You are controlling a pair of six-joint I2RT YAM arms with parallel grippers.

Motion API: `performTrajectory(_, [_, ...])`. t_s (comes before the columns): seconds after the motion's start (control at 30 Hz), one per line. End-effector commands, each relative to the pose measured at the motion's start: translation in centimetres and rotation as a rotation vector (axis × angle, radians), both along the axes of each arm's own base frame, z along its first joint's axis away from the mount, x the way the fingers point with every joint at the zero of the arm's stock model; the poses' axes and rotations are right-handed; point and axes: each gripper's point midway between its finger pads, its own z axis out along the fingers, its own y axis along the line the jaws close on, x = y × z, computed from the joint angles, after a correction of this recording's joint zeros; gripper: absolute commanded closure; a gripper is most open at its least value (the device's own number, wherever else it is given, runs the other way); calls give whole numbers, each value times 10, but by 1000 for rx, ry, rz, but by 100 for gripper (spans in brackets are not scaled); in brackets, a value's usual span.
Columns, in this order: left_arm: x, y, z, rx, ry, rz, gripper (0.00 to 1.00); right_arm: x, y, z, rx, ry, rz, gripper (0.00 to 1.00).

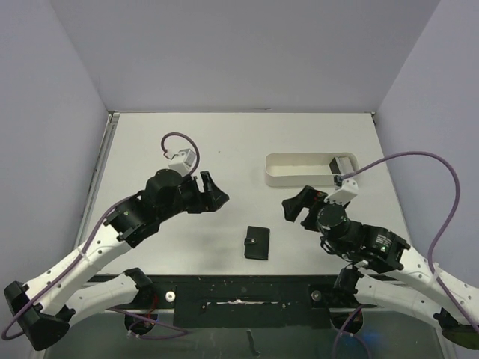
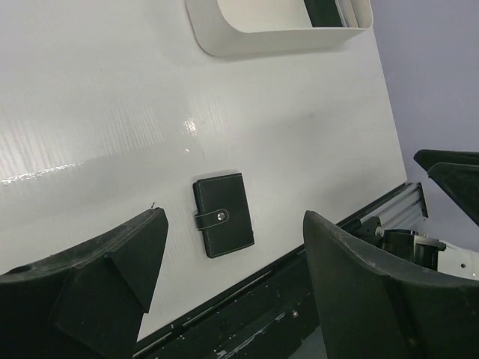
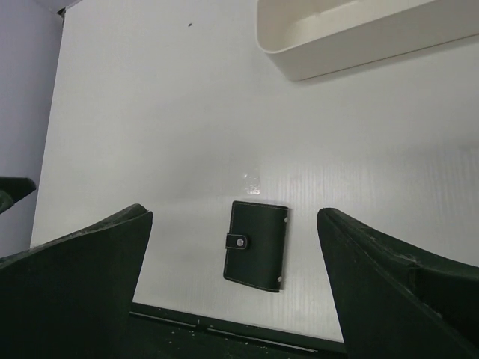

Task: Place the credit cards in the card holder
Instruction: Reset both arms

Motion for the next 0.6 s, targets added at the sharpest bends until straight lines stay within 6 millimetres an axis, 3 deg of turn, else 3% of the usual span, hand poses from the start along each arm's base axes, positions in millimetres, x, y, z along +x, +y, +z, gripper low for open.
performTrajectory(0.0, [-2, 29, 24, 13, -84, 75, 27, -4, -55, 8, -58, -36, -163, 2])
performTrajectory(0.17, [-2, 40, 24, -18, -112, 132, 27, -12, -76, 8, 3, -72, -209, 2])
performTrajectory(0.43, [2, 46, 7, -7, -104, 178, 26, -14, -79, 0, 46, -89, -202, 2])
performTrajectory(0.57, [3, 47, 9, -16, -114, 186, 26, -14, -77, -6, 38, -68, -208, 2])
